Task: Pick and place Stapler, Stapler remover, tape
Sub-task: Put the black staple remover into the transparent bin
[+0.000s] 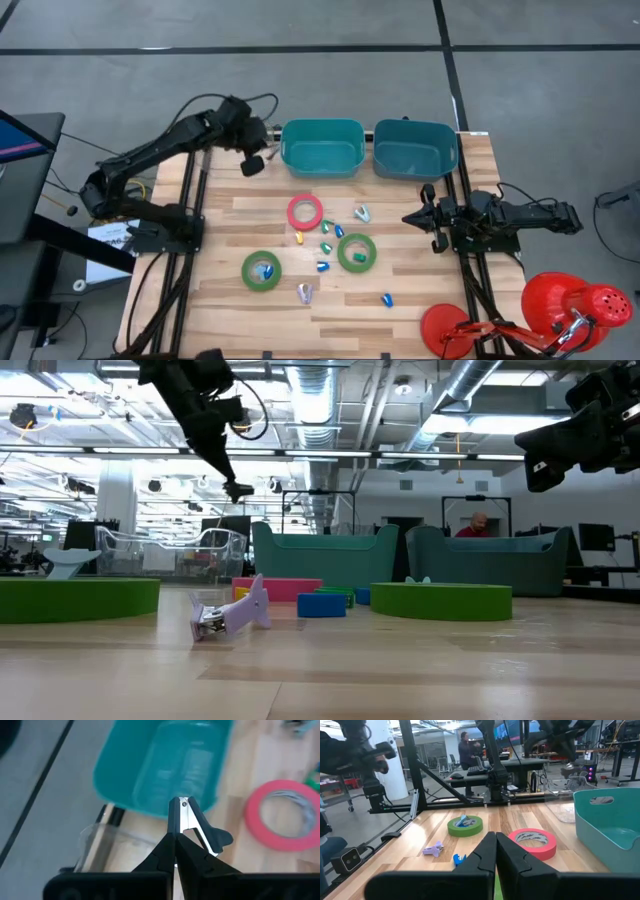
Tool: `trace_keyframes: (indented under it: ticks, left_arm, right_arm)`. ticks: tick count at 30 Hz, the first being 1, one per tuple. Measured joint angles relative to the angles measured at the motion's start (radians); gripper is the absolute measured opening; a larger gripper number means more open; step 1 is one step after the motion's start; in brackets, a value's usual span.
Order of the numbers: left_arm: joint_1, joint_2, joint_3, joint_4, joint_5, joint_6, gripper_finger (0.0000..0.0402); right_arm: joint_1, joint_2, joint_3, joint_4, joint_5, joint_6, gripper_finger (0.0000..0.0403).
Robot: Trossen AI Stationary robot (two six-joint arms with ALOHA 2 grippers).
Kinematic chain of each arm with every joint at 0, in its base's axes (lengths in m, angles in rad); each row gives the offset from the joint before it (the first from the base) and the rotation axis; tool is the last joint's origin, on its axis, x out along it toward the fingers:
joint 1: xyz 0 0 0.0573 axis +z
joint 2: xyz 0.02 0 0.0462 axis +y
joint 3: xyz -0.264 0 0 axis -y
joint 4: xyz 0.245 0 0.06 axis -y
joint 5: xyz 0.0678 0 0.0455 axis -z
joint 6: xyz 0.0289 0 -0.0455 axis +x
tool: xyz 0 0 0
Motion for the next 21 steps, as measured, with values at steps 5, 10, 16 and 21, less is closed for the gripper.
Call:
trace_keyframes:
  ticks: [5,10,16,21]
  left_arm:
    - [0.096,0.000,0.000,0.000,0.000,0.008,0.0003]
    - [0.169,0.000,0.000,0.000,0.000,0.008,0.0004]
    - [0.207,0.000,0.000,0.000,0.000,0.008,0.0004]
    - [0.209,0.000,0.000,0.000,-0.028,0.008,0.0004]
  right_arm:
    - [0.000,0.000,0.000,0.000,0.000,0.000,0.0000]
    - [0.000,0.000,0.000,0.000,0.000,0.000,0.0000]
    - [0.000,0.000,0.000,0.000,0.000,0.000,0.0000]
    - [0.000,0.000,0.000,0.000,0.000,0.000,0.0000]
